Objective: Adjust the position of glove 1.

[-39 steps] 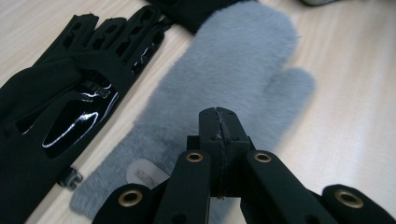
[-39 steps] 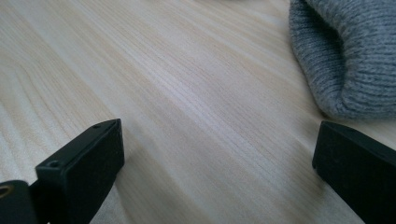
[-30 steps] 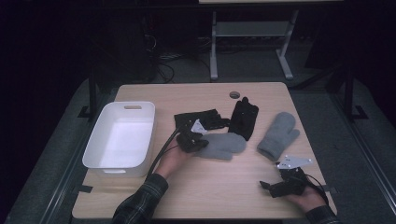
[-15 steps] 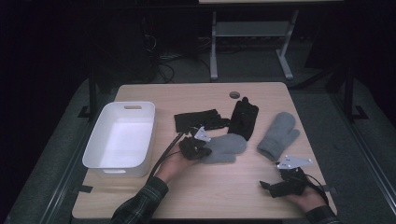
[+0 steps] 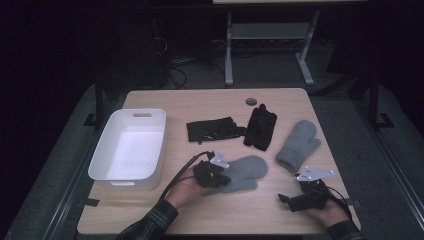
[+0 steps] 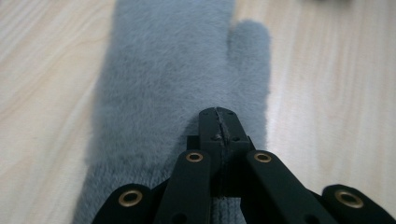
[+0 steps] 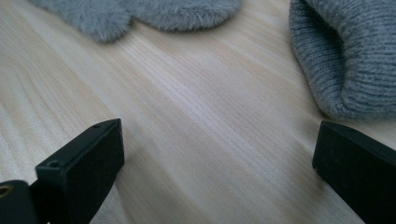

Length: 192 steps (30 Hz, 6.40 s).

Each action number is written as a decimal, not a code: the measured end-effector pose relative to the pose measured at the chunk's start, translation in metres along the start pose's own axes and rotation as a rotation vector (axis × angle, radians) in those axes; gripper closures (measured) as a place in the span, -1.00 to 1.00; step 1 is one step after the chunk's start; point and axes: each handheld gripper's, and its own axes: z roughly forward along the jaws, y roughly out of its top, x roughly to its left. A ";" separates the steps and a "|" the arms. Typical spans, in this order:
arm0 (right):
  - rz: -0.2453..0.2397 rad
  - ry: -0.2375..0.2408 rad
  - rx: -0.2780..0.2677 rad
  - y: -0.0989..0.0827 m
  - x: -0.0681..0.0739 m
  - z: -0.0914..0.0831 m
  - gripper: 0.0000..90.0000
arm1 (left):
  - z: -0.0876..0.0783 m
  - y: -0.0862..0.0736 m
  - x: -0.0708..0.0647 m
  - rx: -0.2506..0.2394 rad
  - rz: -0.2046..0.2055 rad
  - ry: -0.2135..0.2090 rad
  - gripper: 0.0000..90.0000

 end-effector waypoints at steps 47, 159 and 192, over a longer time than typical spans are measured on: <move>-0.106 0.185 0.058 0.071 0.040 0.046 1.00 | -0.020 -0.041 0.001 -0.001 -0.097 0.003 1.00; 0.124 -0.089 0.116 0.065 -0.053 -0.003 1.00 | -0.025 -0.078 -0.001 -0.101 -0.046 0.160 -0.71; 0.248 -0.263 0.074 0.061 -0.114 -0.022 0.19 | -0.026 -0.078 -0.001 -0.096 -0.047 0.160 -0.71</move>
